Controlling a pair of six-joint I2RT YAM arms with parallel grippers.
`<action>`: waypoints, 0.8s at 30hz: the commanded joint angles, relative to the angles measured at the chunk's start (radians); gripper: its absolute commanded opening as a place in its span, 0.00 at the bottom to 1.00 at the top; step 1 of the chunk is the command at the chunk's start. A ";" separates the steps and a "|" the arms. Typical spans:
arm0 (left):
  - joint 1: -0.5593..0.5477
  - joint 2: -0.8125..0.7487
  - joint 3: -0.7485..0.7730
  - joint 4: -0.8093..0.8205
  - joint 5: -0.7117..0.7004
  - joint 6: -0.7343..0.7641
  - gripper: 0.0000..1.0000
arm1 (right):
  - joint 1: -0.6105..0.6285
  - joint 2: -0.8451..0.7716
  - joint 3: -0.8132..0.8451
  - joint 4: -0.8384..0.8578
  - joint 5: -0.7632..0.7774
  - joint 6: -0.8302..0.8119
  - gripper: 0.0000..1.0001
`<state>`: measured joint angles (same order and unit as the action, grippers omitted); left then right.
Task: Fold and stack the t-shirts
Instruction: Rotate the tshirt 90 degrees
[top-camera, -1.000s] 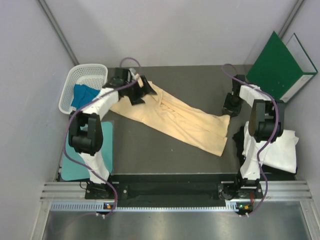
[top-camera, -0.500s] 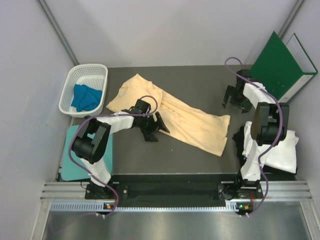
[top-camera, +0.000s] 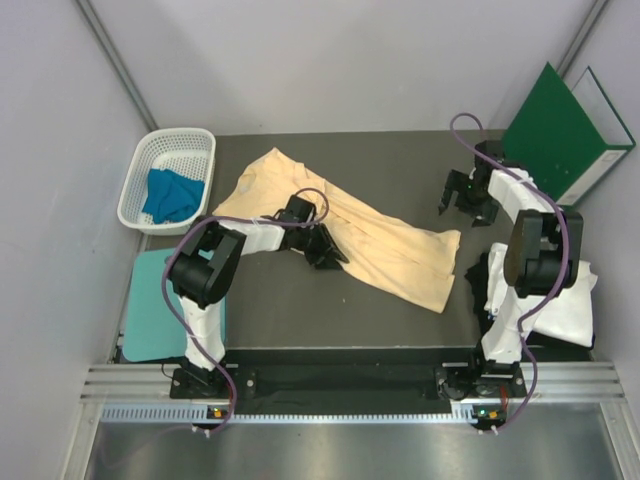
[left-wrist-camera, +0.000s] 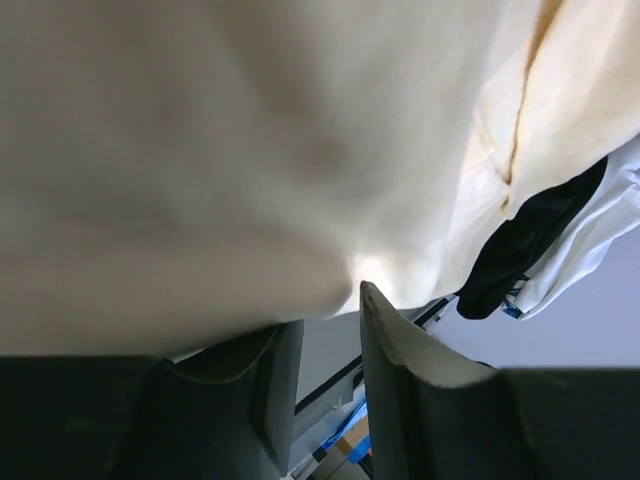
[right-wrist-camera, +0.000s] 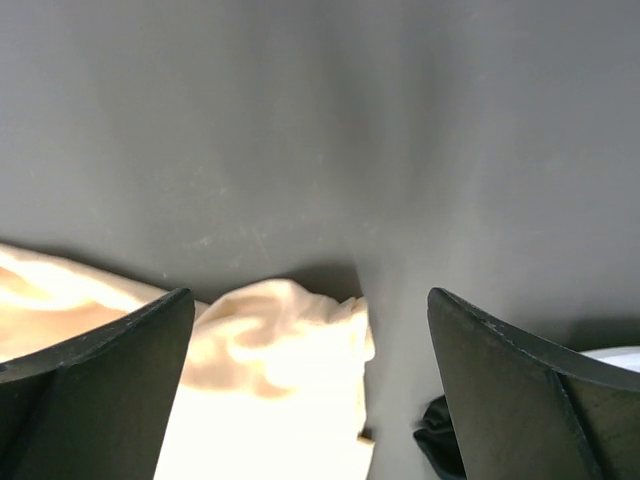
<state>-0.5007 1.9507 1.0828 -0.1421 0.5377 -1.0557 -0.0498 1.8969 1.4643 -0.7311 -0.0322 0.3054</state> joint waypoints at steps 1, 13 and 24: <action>-0.010 0.137 0.023 -0.051 -0.194 0.039 0.26 | -0.005 -0.082 -0.013 0.039 -0.064 -0.009 1.00; -0.012 -0.050 -0.044 -0.353 -0.209 0.161 0.00 | 0.024 -0.027 0.024 0.053 -0.153 -0.012 1.00; -0.010 -0.265 -0.106 -0.646 -0.298 0.316 0.17 | 0.255 0.132 0.220 0.093 -0.268 -0.034 1.00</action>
<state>-0.5106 1.7412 0.9718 -0.5316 0.3412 -0.8532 0.1104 1.9888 1.5688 -0.6884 -0.2237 0.2909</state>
